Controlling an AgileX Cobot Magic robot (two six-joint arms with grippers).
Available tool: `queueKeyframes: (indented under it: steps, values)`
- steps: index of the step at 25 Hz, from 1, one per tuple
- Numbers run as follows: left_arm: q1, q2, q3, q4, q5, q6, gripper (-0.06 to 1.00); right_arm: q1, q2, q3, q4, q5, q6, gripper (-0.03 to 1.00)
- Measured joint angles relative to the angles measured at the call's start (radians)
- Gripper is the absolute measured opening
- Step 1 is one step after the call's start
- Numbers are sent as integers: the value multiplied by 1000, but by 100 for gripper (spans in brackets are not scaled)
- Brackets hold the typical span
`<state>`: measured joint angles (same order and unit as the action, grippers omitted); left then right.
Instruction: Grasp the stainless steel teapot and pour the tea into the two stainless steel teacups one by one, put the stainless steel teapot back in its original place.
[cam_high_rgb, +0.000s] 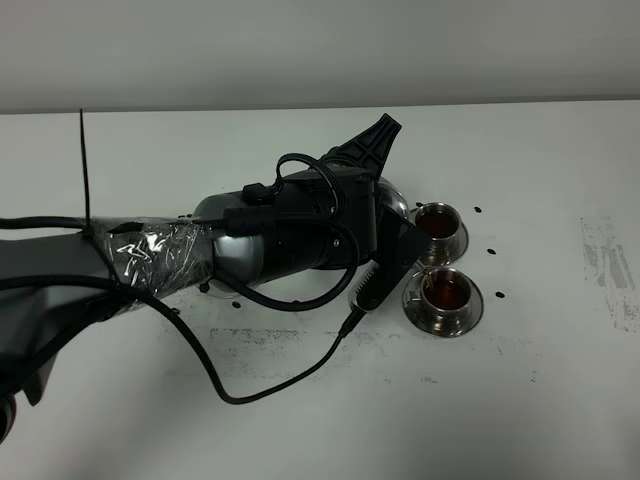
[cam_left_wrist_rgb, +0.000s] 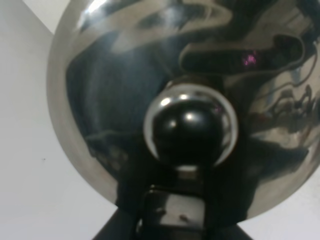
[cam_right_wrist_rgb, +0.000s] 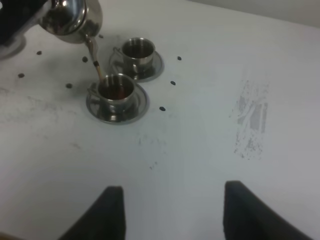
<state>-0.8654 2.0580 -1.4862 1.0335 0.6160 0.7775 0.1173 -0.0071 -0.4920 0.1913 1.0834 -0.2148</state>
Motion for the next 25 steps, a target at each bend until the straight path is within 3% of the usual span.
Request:
queueKeyframes:
  steps: [25]
  values:
    - [0,0,0,45,-33,0,18,0,0,0,0,0,0,43]
